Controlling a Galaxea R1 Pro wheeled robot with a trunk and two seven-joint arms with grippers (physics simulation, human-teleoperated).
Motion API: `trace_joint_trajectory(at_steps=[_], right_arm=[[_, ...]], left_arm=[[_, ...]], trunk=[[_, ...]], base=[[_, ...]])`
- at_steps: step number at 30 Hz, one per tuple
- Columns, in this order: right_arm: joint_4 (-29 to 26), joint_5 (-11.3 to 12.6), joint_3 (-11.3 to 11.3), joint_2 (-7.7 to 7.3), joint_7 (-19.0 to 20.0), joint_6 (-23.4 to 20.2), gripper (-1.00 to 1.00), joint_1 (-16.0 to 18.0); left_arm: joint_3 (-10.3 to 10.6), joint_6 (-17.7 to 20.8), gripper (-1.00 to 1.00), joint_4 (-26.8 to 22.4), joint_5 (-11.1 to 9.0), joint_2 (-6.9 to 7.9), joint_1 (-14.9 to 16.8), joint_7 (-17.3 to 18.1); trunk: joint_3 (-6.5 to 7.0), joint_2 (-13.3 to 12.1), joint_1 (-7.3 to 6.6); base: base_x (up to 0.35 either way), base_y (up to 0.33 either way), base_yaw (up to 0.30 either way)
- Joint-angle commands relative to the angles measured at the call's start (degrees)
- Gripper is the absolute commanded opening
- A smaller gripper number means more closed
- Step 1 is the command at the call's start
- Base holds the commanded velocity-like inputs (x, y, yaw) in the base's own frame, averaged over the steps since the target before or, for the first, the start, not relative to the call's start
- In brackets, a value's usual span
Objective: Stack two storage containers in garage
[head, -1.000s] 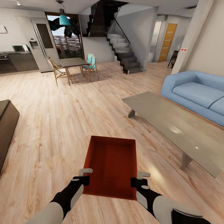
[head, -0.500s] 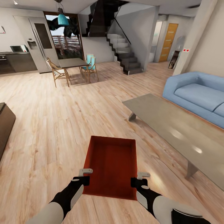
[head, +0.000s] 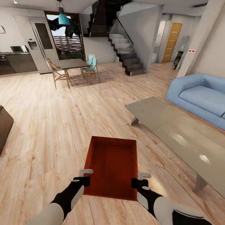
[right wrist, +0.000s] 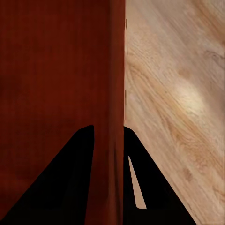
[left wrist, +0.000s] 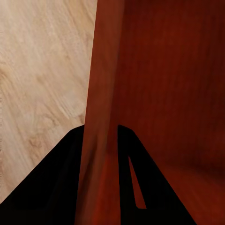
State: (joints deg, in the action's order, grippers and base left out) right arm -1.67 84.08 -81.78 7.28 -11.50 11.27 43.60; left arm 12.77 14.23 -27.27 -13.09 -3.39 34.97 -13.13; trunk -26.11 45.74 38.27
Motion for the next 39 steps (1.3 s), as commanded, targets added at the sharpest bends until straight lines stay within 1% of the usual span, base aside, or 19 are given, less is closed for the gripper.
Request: trace_joint_trajectory(at_steps=[1, 31, 34, 39], right_arm=[[0.26, 0.56, -2.15, -0.47, -0.2, 0.02, -1.0, 0.0], [0.28, 0.51, -2.15, -0.42, -0.36, 0.07, -1.0, 0.0], [0.27, 0.54, -2.15, -0.44, -0.26, 0.01, -1.0, 0.0], [0.26, 0.55, -2.15, -0.43, -0.18, -0.1, -1.0, 0.0]], left_arm=[[-0.46, 0.27, -1.0, -1.73, -0.36, 1.02, 0.09, -0.75], [-0.46, 0.27, -1.0, -1.65, -0.36, 1.04, 0.09, -0.75], [-0.46, 0.27, -1.0, -1.65, -0.36, 1.05, 0.09, -0.75], [-0.45, 0.27, -1.0, -1.65, -0.36, 1.09, 0.09, -0.75]], trunk=[[-0.09, 0.05, 0.04], [-0.84, 0.05, 0.04], [-0.89, 0.05, 0.04], [-0.9, 0.05, 0.04]], base=[[0.32, 0.0, 0.203], [0.32, 0.0, 0.264], [0.32, 0.0, 0.156], [0.32, 0.0, 0.029]])
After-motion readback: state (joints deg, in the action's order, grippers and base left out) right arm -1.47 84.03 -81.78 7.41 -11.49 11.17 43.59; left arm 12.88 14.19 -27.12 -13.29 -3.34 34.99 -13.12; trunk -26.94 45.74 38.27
